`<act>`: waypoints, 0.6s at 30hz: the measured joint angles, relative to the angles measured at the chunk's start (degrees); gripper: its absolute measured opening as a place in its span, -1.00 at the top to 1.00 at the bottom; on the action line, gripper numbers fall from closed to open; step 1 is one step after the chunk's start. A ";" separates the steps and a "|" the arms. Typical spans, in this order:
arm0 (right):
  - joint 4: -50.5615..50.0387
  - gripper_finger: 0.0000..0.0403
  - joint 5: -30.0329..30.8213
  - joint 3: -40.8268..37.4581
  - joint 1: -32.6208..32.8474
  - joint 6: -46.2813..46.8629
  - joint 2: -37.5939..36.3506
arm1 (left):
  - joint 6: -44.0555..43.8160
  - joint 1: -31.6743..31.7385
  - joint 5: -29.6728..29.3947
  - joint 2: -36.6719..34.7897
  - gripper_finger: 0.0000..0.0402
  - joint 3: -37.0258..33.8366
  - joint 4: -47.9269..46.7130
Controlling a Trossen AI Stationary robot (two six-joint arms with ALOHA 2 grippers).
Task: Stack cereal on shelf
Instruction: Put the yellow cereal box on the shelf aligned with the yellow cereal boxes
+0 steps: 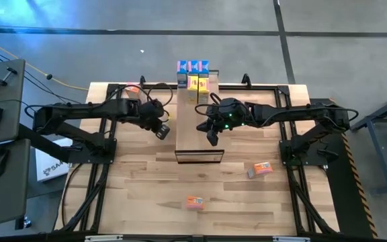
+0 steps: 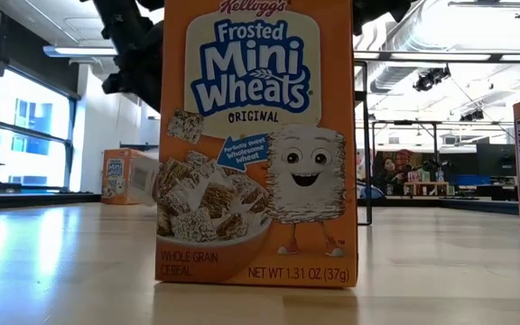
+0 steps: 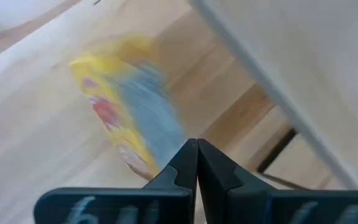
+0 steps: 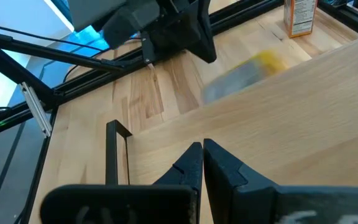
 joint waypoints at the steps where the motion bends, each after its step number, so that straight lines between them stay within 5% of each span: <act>1: 0.00 0.97 0.00 0.00 0.00 -0.03 0.00 | 0.01 0.00 -0.25 0.00 1.00 -0.01 -0.84; 12: -0.02 0.96 -0.68 0.00 -0.03 0.20 0.02 | -10.76 4.56 0.66 -7.24 0.97 -1.49 -2.06; 18: -0.11 0.72 -0.89 0.00 -0.81 0.75 0.02 | -13.82 11.56 6.50 -4.32 0.64 -1.49 -1.86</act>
